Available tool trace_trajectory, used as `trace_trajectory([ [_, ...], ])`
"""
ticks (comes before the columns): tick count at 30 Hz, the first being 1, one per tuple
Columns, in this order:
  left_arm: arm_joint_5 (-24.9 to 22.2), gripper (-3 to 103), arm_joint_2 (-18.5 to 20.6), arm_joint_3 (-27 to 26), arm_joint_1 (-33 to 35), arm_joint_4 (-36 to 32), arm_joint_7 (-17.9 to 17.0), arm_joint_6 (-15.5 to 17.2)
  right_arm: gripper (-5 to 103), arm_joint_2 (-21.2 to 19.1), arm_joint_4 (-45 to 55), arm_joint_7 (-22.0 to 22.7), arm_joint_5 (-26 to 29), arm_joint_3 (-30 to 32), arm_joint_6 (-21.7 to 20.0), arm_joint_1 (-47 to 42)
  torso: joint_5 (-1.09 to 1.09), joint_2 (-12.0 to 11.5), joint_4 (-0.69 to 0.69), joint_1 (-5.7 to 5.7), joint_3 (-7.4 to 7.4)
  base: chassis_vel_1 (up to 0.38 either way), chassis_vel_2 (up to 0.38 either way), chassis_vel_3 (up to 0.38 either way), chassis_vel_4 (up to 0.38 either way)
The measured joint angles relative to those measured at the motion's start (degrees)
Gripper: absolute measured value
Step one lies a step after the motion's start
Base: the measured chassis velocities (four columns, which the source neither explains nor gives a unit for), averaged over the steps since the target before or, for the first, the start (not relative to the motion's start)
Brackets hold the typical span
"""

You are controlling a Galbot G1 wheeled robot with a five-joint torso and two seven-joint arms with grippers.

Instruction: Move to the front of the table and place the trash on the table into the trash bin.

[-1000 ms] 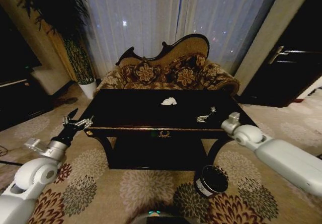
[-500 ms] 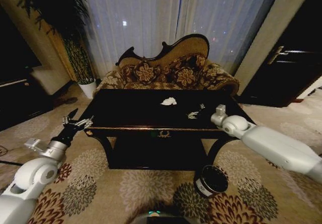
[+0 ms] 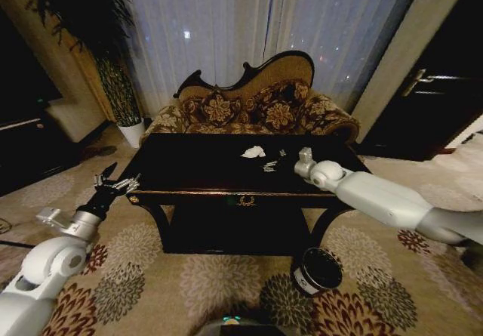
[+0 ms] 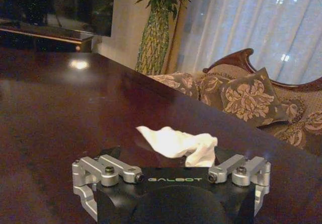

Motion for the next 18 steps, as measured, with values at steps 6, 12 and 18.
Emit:
trace_trajectory([
  [6,0.00,100,0.00,0.00,0.00,0.00,0.00,0.00,100,2.32,-4.09,-0.50,0.04,0.05,0.44,0.48,0.01,0.00,-0.01,0.00,0.00,0.000,0.000,0.000,0.000],
  [12,0.00,100,0.00,0.00,0.00,0.00,0.00,0.00,100,4.10,-7.20,-1.09,0.26,-0.41,0.72,1.40,0.00,0.00,-0.01,0.00,0.00,0.000,0.000,0.000,0.000],
  [18,0.00,100,0.00,0.00,0.00,-0.01,0.00,0.00,100,6.56,-10.73,-1.45,0.29,-1.22,0.92,1.96,0.00,0.00,-0.01,0.00,0.00,0.000,0.000,0.000,0.000],
])
